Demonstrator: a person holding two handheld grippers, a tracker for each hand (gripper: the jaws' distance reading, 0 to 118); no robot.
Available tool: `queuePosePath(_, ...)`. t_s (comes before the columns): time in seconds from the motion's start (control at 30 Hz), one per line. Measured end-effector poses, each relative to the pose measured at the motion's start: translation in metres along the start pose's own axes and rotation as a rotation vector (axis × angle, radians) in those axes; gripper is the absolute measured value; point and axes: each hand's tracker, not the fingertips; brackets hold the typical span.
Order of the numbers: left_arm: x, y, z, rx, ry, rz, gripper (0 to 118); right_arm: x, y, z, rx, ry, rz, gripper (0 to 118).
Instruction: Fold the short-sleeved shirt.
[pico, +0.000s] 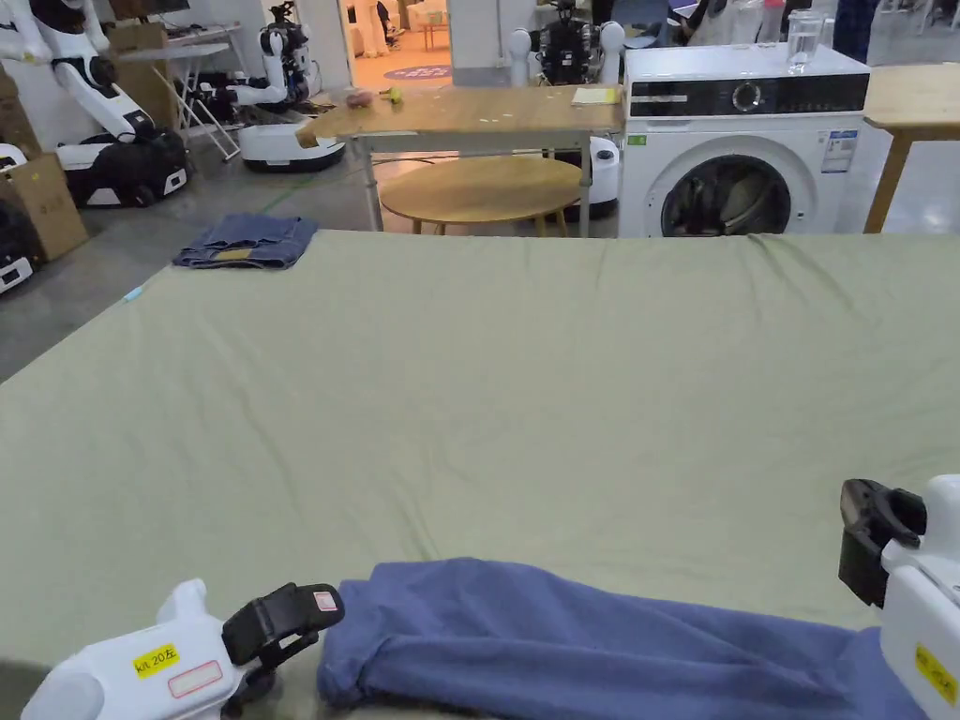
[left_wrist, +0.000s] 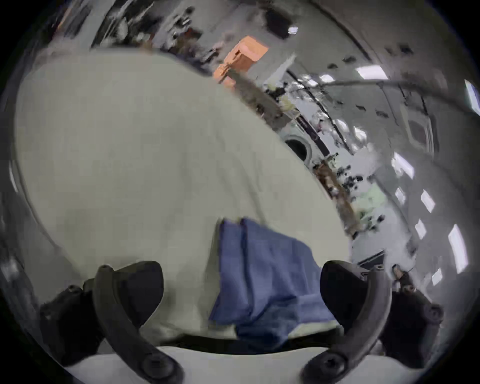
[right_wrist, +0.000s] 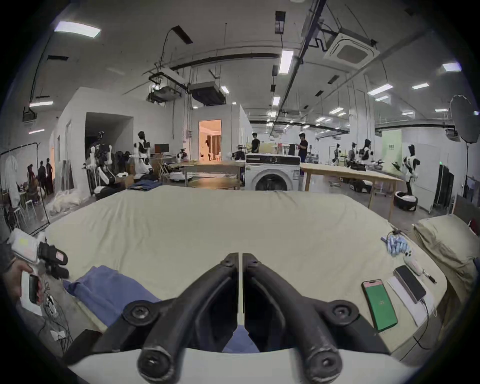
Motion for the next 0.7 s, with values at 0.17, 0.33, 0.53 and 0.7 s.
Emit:
queuePosePath(0.17,-0.025,-0.014,-0.042,-0.062,-0.402,0.275,118,0.001,-0.001,-0.003,-0.014,0.009,-0.001,1)
queuePosePath(0.33,0.006,-0.023,-0.091,-0.167,-0.269,0.238,74,0.006,0.001,-0.006,-0.013,0.011,-0.019,1)
queuePosePath(0.53,0.027,-0.004,-0.066,0.007,-0.089,0.072,7,0.012,-0.006,-0.006,-0.027,-0.008,-0.016,1)
queuePosePath(0.7,0.044,0.031,-0.035,0.135,0.285,-0.268,6,0.016,-0.011,-0.007,-0.046,-0.011,-0.026,1)
